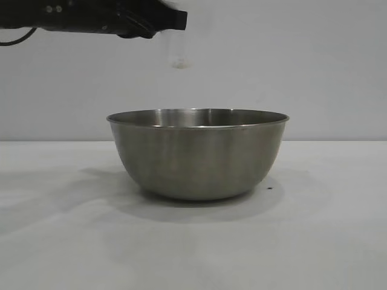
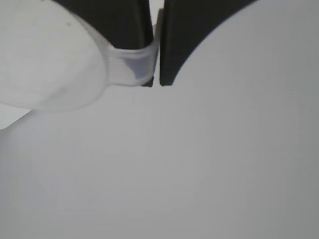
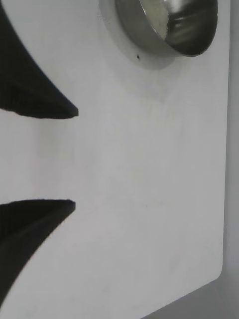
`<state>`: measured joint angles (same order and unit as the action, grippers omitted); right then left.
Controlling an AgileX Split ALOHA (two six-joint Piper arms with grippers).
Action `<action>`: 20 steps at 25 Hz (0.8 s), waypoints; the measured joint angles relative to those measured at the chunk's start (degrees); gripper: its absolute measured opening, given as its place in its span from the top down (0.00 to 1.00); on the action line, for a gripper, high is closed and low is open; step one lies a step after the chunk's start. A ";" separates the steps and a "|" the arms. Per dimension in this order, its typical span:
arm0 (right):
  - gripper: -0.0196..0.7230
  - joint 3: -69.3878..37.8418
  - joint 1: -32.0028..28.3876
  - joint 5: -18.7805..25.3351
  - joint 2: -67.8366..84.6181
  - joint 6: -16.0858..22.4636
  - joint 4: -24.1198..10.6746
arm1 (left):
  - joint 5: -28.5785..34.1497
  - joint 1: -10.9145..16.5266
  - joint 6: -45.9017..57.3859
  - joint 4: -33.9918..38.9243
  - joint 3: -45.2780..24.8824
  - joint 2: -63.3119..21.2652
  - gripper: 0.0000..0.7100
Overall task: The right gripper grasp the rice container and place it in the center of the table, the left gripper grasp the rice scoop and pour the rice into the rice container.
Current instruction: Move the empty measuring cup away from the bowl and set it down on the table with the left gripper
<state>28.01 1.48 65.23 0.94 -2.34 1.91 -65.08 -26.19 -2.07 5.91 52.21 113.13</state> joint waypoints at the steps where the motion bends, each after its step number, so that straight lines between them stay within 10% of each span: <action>1: 0.54 0.00 0.00 0.00 0.00 0.00 0.00 | 0.00 0.00 0.00 -0.84 0.00 0.00 1.00; 20: 0.54 0.00 0.00 0.00 0.00 0.00 0.00 | 0.00 0.00 -8.52 -26.77 -14.11 -8.83 1.00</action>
<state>28.01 1.48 65.23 0.94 -2.34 1.91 -65.08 -26.19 -10.58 -20.86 38.09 104.30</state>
